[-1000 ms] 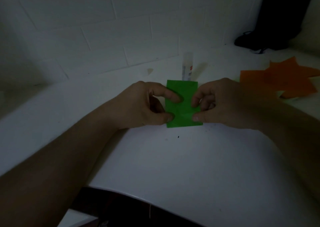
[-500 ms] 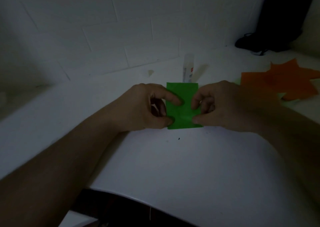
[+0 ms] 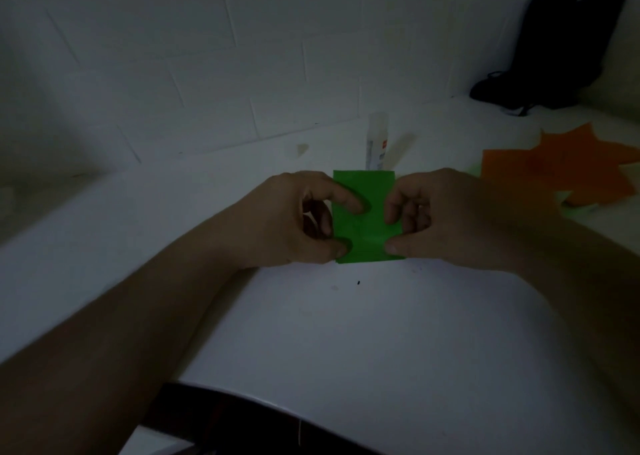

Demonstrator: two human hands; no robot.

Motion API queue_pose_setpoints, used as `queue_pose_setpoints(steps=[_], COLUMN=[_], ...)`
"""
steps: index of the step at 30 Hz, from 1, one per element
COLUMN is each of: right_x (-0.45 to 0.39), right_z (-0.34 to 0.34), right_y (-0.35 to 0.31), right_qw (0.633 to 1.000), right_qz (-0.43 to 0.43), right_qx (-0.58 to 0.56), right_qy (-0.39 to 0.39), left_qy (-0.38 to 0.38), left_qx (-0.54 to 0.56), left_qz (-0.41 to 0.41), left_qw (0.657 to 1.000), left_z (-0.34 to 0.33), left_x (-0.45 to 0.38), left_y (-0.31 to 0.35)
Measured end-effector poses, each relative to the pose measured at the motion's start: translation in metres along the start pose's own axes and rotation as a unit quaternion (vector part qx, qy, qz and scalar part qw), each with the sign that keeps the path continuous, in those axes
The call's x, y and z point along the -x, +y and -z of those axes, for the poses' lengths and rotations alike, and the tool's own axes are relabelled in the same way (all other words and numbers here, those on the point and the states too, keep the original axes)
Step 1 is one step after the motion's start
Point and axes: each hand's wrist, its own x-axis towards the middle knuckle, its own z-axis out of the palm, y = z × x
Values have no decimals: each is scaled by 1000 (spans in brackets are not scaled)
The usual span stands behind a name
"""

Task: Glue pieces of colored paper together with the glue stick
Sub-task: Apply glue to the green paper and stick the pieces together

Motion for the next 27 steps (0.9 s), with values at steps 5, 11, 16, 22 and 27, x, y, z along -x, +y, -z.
queue_pose_setpoints(steps=[5, 11, 16, 22, 27], right_x=[-1, -2, -2, -1, -1], right_z=[0, -1, -1, 1, 1], right_y=[1, 0, -2, -8, -9], right_qw=[1000, 1000, 1000, 999, 999], right_qz=[-13, -21, -21, -21, -18], right_qx=[-2, 14, 19, 30, 36], right_qy=[-5, -11, -11, -14, -8], left_qy=[-15, -36, -53, -59, -50], left_qx=[18, 39, 42, 46, 17], left_qz=[4, 8, 10, 15, 11], left_qw=[1000, 999, 998, 997, 999], left_z=[1, 2, 3, 4, 4], left_x=[-1, -1, -4, -3, -2], left_y=[-2, -5, -8, -6, -5])
